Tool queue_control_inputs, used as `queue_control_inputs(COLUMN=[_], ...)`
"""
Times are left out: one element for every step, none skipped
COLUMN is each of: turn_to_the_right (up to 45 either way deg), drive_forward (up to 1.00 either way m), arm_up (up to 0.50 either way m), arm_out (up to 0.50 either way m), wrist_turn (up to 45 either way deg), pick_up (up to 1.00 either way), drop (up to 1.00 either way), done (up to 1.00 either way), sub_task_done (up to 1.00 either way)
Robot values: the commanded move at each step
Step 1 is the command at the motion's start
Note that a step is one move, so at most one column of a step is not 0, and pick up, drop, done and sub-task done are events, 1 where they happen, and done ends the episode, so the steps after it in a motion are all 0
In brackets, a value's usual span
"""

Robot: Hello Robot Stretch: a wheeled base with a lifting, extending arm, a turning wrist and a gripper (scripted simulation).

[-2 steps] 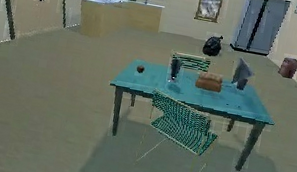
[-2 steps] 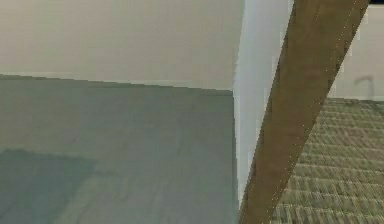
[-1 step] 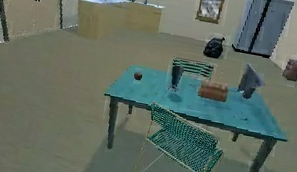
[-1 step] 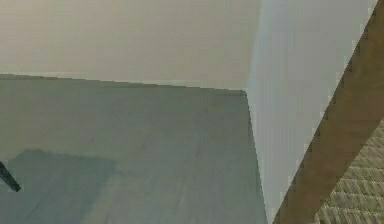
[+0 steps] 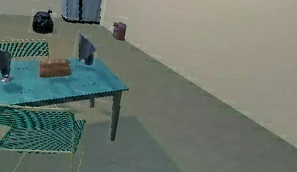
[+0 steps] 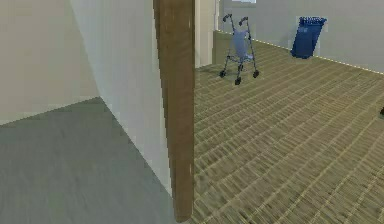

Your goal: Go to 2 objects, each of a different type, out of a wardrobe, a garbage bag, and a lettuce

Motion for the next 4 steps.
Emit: queue_control_inputs(turn_to_the_right=[0.0, 18.0, 0.0, 6.0], drive_forward=[0.50, 0.00, 1.00, 0.00], arm_up=[0.00, 0.00, 0.00, 0.00], arm_out=[0.00, 0.00, 0.00, 0.00], wrist_turn=[0.0, 0.0, 0.0, 0.0], pick_up=[0.00, 0.00, 0.00, 0.00], drop=[0.00, 0.00, 0.00, 0.00], done=[0.00, 0.00, 0.00, 0.00], sub_task_done=[0.00, 0.00, 0.00, 0.00])
